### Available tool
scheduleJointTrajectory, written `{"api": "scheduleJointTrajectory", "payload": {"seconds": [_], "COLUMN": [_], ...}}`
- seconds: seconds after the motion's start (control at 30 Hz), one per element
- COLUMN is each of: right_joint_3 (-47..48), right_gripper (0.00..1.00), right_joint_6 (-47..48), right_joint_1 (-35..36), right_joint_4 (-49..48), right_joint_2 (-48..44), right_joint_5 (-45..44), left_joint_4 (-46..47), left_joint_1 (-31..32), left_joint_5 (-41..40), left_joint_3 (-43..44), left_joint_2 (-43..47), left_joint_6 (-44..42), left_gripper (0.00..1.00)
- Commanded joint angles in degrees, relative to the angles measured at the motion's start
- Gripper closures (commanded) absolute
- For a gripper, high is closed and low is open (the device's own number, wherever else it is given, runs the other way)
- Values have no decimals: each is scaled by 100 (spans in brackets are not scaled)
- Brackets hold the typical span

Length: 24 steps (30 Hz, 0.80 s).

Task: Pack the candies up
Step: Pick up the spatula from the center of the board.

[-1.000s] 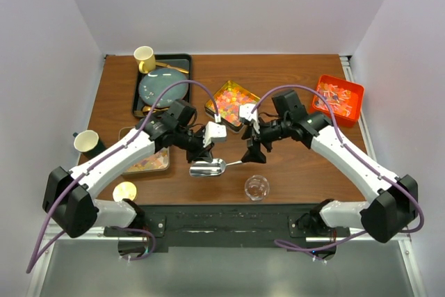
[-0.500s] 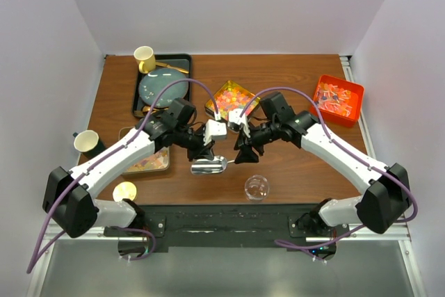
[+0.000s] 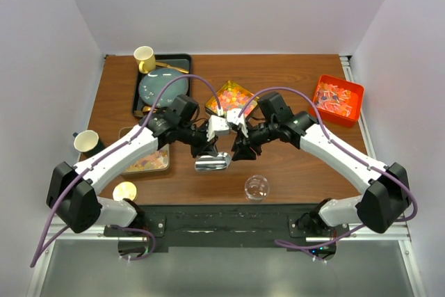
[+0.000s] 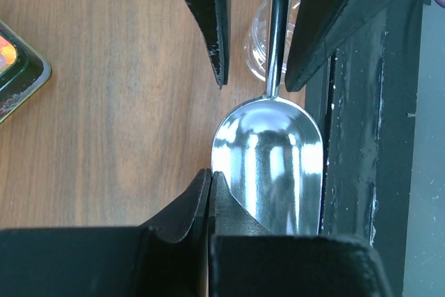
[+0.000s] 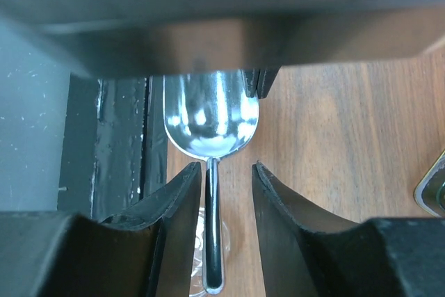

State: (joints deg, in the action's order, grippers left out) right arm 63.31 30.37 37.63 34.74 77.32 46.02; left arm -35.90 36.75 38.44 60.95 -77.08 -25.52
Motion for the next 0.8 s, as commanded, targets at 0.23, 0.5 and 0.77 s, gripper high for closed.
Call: {"api": "scheduleJointTrajectory", "payload": {"seconds": [0.23, 0.5, 0.77], "right_joint_3": [164, 261, 322], "right_gripper": [64, 65, 68], "right_joint_6": [294, 540, 628], "right_joint_1": [87, 140, 254], "right_joint_4": [217, 446, 481], "right_joint_2": [213, 380, 433], "right_joint_5": [-146, -155, -198], "left_joint_4": [303, 408, 557], "left_joint_1": [-28, -98, -239], "left_joint_5": [-20, -91, 85], "left_joint_3": [330, 374, 453], "left_joint_2": [-18, -27, -35], "left_joint_6": [109, 231, 469], "left_gripper": [100, 100, 100]}}
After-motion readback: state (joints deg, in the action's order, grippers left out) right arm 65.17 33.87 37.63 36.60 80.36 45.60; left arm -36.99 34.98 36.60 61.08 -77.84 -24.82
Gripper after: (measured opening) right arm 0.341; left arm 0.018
